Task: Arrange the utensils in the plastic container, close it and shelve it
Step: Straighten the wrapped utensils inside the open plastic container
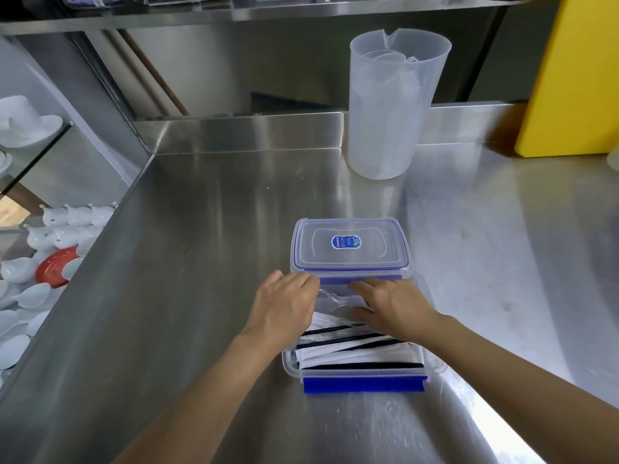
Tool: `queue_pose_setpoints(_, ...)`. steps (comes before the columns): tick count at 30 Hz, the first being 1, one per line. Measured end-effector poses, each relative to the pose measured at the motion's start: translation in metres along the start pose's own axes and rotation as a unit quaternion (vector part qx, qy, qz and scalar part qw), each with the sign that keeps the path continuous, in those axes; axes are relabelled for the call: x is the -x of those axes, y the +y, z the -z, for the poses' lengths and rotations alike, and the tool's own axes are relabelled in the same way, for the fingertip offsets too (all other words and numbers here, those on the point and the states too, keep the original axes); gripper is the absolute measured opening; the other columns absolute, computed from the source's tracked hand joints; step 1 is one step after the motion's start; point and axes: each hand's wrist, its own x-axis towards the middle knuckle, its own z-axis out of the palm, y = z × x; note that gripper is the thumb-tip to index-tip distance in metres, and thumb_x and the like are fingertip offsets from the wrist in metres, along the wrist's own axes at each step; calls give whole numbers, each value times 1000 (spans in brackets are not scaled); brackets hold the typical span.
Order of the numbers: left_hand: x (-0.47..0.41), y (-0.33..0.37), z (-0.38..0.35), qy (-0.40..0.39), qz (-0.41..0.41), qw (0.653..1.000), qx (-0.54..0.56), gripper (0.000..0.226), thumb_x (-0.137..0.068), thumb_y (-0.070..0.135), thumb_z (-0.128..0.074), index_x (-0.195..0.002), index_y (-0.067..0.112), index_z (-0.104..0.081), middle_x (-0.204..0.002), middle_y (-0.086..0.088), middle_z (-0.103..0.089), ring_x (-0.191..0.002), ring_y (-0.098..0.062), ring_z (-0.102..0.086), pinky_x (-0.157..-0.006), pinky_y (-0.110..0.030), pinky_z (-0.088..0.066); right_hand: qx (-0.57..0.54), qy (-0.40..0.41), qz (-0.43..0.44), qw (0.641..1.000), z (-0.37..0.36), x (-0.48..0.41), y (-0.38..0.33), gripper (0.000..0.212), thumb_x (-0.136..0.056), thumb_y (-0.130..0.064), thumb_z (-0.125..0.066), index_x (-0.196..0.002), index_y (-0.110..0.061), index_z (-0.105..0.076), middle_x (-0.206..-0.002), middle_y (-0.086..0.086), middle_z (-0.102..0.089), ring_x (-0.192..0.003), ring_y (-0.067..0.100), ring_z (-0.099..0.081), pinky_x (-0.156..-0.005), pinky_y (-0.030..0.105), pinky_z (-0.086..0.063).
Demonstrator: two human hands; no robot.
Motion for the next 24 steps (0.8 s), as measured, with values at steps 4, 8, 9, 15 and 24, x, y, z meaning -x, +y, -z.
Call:
queue_pose_setpoints(4,0,-2,0,-19,-13,1000,-15,23,-58,1,-79,-59,14,-60,-52,3,-59,-46,-17,-54,-49,-28,-43,51,-131,-56,988,3,-9,-4,31,-92,-29,-46,-115,-12,-57,-117,11,-65,-100,31,-62,-82,36,-49)
queue_pose_setpoints(8,-2,1,4,-39,-27,998,-38,29,-48,-2,-80,-52,15,-57,-48,4,-54,-43,-18,-51,-49,-26,-41,86,-180,-59,978,7,-17,-11,27,-92,-16,-44,-114,-7,-56,-118,14,-63,-102,34,-61,-84,37,-48)
queue_pose_setpoints(9,-2,1,4,-42,-32,998,-41,30,-47,-1,-81,-52,15,-56,-47,4,-54,-43,-18,-51,-50,-25,-40,98,-193,-56,975,9,-19,-11,27,-92,-16,-44,-115,-6,-56,-118,15,-63,-102,34,-61,-84,37,-48)
queue_pose_setpoints(15,-3,1,0,-60,-73,994,-61,24,-48,17,-86,-61,18,-65,-59,4,-58,-54,-17,-56,-52,-25,-40,120,-90,-10,989,0,-19,-2,26,-49,-24,-85,-65,-12,-68,-59,10,-70,-47,25,-65,-43,23,-49)
queue_pose_setpoints(24,-3,2,-1,-73,-49,996,-28,39,-70,44,-76,-96,17,-66,-85,5,-70,-82,-17,-64,-71,-28,-39,53,-2,-40,998,-3,-8,8,35,-36,-14,-89,-53,-11,-58,-39,2,-59,-26,25,-49,-29,19,-38)
